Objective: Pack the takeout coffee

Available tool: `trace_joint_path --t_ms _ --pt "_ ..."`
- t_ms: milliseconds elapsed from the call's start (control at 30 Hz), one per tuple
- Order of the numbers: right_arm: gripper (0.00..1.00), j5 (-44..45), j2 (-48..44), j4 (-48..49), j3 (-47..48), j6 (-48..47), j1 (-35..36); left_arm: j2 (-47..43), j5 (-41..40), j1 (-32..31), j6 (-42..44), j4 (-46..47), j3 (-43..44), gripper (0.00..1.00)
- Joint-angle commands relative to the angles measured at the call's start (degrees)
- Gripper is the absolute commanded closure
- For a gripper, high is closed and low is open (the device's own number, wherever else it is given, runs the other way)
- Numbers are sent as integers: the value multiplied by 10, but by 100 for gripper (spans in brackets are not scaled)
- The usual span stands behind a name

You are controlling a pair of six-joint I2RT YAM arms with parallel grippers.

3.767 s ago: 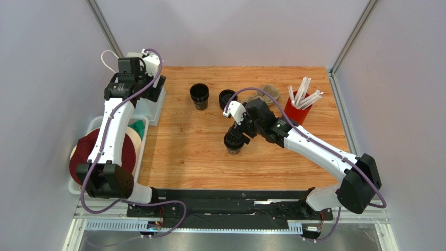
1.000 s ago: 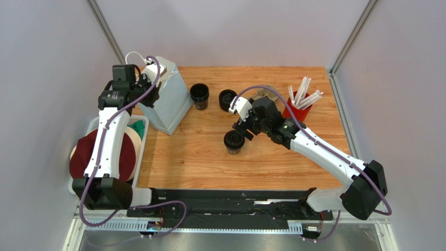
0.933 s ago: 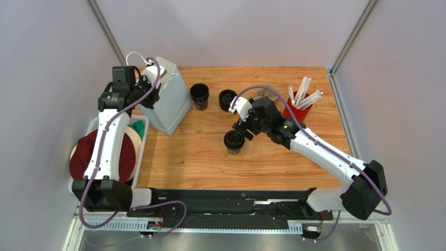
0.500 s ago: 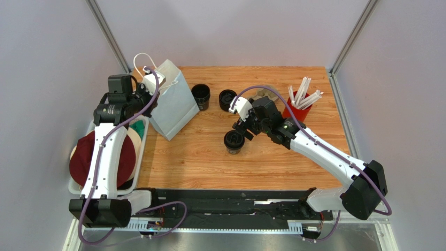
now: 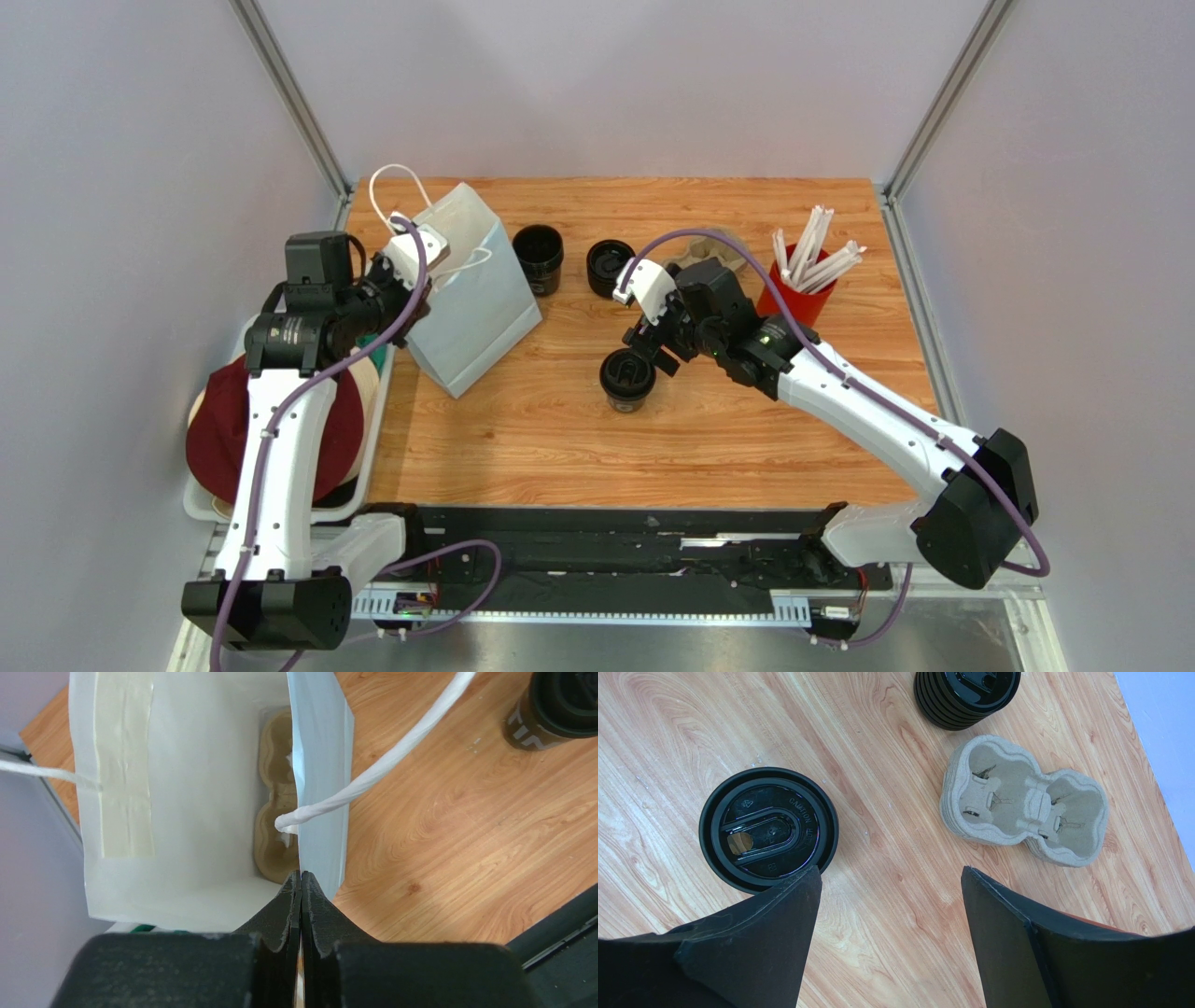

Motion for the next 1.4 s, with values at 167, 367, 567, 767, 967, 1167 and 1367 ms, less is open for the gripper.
trace_joint_path --t_ms 167,367,567,767,967,1167,1367 --pt "21 11 -17 28 -6 4 -7 -27 122 3 25 -23 -2 96" --pt "21 10 -16 28 -3 10 -18 -31 176 3 31 -40 -6 96" --pt "21 8 -12 25 0 16 -24 -31 207 -3 38 -49 -11 95" --pt "21 2 -12 24 1 19 -29 -33 233 -23 54 -69 -17 94" --pt "21 -17 -11 17 1 20 -35 -39 267 -25 74 -97 -13 88" --pt "22 -82 -17 -10 1 -2 -35 -40 268 -25 68 -91 -21 61" --pt "25 -170 -22 -62 9 -32 -35 -45 242 -25 44 -76 -2 40"
